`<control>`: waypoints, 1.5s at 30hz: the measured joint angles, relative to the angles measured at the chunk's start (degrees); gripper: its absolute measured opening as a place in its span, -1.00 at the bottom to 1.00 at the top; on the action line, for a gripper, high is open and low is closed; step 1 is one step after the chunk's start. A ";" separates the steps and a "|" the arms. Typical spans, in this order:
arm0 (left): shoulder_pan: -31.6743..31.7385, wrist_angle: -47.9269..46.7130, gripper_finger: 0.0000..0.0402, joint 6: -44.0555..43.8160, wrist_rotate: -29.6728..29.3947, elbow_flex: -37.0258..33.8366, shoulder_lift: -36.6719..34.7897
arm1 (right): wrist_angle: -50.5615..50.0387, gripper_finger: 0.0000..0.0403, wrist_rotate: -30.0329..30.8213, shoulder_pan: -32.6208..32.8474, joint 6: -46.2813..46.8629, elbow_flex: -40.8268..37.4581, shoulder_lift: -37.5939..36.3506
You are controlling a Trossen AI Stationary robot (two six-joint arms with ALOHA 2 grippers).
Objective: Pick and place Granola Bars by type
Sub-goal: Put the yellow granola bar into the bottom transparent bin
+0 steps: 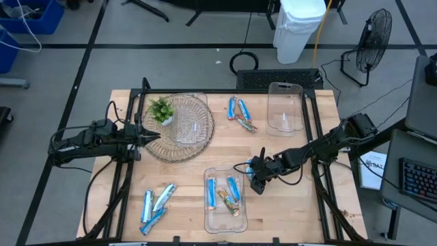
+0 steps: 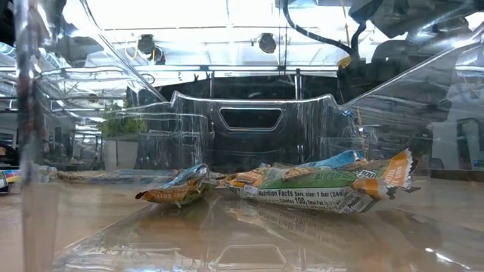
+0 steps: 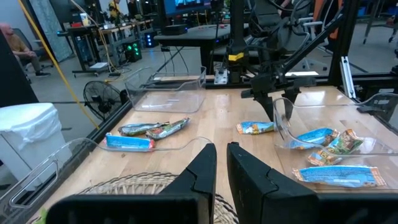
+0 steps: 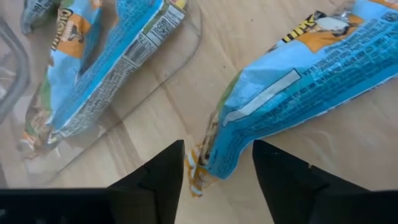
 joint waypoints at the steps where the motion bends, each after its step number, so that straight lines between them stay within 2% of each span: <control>1: -0.02 0.02 -0.77 0.00 0.00 -0.02 0.00 | -0.17 -0.17 0.00 0.00 -0.01 0.00 0.00; 19: -0.02 0.02 -0.77 0.00 0.00 -0.02 0.00 | -0.33 -0.95 -1.55 -0.02 -4.04 0.02 0.00; 45: -0.02 0.02 -0.77 0.00 0.00 -0.02 0.00 | -0.56 -0.98 -1.55 -0.02 -7.76 0.02 -0.37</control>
